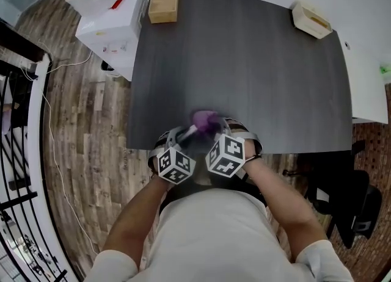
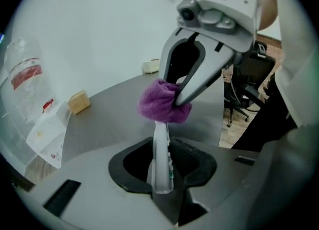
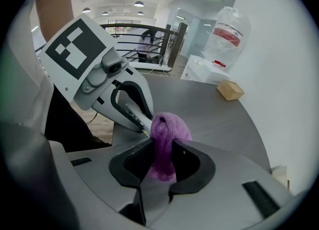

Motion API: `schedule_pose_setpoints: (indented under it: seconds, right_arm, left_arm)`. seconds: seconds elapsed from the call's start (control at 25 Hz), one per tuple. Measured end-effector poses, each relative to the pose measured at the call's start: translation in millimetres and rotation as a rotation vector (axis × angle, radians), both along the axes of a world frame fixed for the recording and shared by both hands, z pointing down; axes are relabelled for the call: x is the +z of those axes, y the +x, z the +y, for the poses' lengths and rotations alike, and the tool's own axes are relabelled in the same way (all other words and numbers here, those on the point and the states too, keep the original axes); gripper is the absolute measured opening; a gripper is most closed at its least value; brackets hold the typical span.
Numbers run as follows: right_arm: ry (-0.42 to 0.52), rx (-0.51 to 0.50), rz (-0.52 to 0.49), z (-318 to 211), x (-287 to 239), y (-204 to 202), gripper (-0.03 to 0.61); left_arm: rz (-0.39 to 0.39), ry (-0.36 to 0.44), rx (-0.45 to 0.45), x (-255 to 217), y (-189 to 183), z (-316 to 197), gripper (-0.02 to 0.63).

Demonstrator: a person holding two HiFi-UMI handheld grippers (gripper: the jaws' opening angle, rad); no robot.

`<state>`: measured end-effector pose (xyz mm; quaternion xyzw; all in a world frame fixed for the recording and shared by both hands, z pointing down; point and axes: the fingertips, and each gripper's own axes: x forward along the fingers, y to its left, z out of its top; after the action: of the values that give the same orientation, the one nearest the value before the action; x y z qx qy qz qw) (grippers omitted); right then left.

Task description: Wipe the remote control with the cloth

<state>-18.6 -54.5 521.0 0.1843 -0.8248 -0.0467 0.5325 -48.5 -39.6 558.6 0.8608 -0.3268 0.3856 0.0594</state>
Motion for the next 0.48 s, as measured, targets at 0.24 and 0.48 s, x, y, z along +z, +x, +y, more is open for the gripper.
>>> schedule_pose_setpoints:
  seconds: [0.24, 0.48]
  right_arm:
    - [-0.005, 0.01, 0.009, 2, 2, 1, 0.104]
    - [-0.013, 0.03, -0.011, 2, 2, 3, 0.104]
  left_arm:
    - [0.038, -0.009, -0.06, 15, -25, 8, 0.19]
    - [0.095, -0.058, -0.014, 25, -26, 15, 0.173]
